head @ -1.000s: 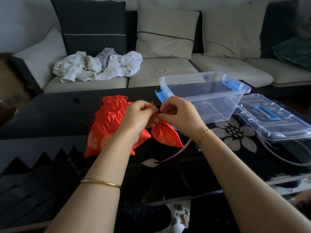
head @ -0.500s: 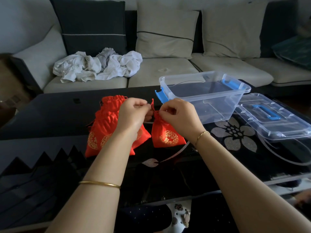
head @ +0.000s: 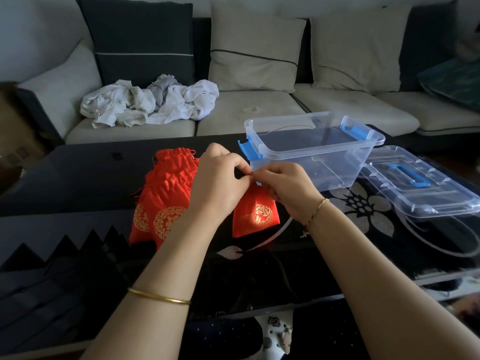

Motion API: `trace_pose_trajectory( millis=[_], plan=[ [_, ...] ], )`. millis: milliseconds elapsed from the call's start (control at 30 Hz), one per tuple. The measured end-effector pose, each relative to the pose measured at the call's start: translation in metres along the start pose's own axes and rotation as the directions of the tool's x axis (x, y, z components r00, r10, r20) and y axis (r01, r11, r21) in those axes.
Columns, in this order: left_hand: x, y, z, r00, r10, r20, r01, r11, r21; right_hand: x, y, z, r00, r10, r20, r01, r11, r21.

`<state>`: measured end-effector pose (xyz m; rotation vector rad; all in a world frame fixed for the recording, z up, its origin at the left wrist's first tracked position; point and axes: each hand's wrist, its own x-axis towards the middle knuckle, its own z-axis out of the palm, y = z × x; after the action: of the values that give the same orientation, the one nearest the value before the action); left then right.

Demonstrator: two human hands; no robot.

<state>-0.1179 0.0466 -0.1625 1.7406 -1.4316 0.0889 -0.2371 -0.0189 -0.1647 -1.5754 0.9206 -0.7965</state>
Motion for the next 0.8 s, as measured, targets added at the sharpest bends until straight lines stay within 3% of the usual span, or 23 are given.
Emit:
trace_pose_trajectory(
  millis=[133,300,400,533,633,800],
  plan=[
    [-0.001,0.001,0.0,1.0,0.012,0.021,-0.014,0.998,0.066,0.002,0.002,-0.003,0.992,0.086,0.092,-0.101,0.979,0.175],
    [0.002,-0.001,0.0,0.996,0.065,0.061,-0.071,0.992,0.106,0.002,0.006,-0.004,0.983,0.078,0.167,-0.111,0.973,0.204],
    [0.003,-0.003,0.0,0.995,0.073,0.064,-0.08,0.991,0.112,0.001,0.005,-0.007,0.983,0.059,0.173,-0.08,0.99,0.118],
    [0.002,-0.005,-0.002,0.998,0.052,0.048,-0.056,0.993,0.1,0.001,0.003,-0.01,0.993,-0.112,0.031,0.116,0.971,-0.207],
    [0.004,-0.004,-0.005,0.997,0.025,0.072,-0.032,0.994,0.101,0.002,0.002,-0.011,0.982,-0.19,-0.015,0.179,0.948,-0.262],
    [0.005,-0.003,-0.004,0.995,0.03,0.096,-0.032,0.999,0.013,0.008,0.007,-0.019,0.974,-0.201,-0.104,0.165,0.945,-0.282]
  ],
)
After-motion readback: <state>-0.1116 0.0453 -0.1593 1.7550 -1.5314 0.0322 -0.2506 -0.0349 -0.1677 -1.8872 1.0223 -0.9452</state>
